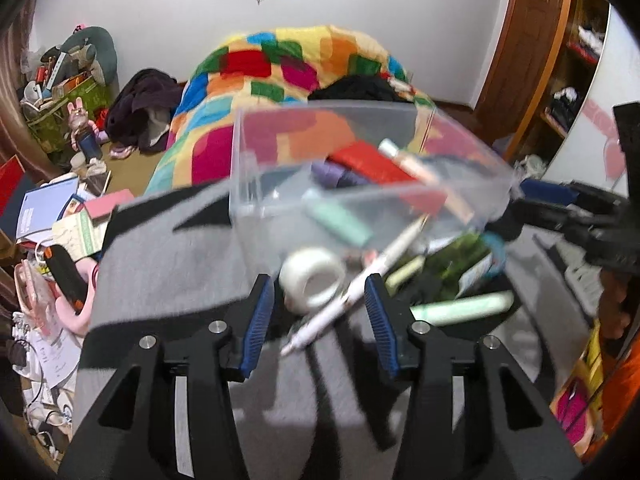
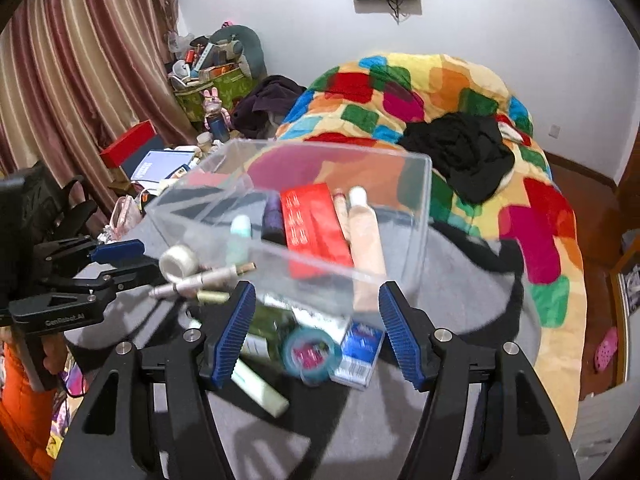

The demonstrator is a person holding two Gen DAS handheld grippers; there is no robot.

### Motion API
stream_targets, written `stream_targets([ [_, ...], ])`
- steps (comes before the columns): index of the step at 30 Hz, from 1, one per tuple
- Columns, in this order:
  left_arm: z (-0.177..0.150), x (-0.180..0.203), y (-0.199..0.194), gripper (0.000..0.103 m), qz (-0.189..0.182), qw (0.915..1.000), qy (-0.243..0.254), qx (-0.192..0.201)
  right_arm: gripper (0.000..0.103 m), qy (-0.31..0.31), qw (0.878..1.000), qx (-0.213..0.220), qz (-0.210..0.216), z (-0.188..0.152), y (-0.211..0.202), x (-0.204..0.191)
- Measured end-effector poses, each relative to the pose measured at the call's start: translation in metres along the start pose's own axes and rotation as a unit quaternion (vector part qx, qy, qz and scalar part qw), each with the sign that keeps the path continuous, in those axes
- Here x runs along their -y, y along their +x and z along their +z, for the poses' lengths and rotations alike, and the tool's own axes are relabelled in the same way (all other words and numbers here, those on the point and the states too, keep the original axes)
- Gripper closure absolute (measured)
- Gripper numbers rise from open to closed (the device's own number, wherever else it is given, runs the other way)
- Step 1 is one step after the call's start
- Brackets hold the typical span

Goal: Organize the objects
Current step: 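Grasp the blue tape roll with the right tool while the left tool grasps the white pen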

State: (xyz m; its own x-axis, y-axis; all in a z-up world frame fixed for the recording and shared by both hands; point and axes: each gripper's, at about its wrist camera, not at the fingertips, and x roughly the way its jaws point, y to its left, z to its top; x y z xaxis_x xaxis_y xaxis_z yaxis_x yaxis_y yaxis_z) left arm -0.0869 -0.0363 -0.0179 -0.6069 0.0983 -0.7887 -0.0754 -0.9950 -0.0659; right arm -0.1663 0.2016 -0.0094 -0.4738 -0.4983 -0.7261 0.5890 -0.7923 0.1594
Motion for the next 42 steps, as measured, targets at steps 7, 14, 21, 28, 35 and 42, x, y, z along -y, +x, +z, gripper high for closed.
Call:
stream_targets([
  [7,-0.021,-0.005,0.03,0.05,-0.026,0.998,-0.004,-0.058,0.042,-0.001,0.999,-0.031,-0.009,-0.03,0.012,0.008],
  [14,-0.021,0.007,0.03,0.062,-0.008,0.9983,0.017,-0.055,0.043,-0.05,0.997,-0.052,-0.019,-0.041,0.032,-0.009],
  [21,-0.037,0.015,0.016,0.081,0.005,0.9986,0.033,-0.04,0.066,-0.061,0.997,-0.051,-0.02,-0.045,0.036,-0.012],
  [28,-0.059,0.033,-0.007,0.088,-0.016,0.9967,0.064,-0.046,0.066,-0.048,0.998,-0.036,-0.022,-0.049,0.026,-0.006],
  [35,-0.057,0.043,-0.023,0.088,-0.015,0.9965,0.078,-0.028,0.066,-0.043,0.999,-0.016,-0.025,-0.054,0.006,-0.005],
  [42,-0.031,0.058,-0.035,0.087,-0.043,0.9958,0.079,0.017,0.066,-0.017,1.0,0.018,0.011,-0.048,-0.023,-0.002],
])
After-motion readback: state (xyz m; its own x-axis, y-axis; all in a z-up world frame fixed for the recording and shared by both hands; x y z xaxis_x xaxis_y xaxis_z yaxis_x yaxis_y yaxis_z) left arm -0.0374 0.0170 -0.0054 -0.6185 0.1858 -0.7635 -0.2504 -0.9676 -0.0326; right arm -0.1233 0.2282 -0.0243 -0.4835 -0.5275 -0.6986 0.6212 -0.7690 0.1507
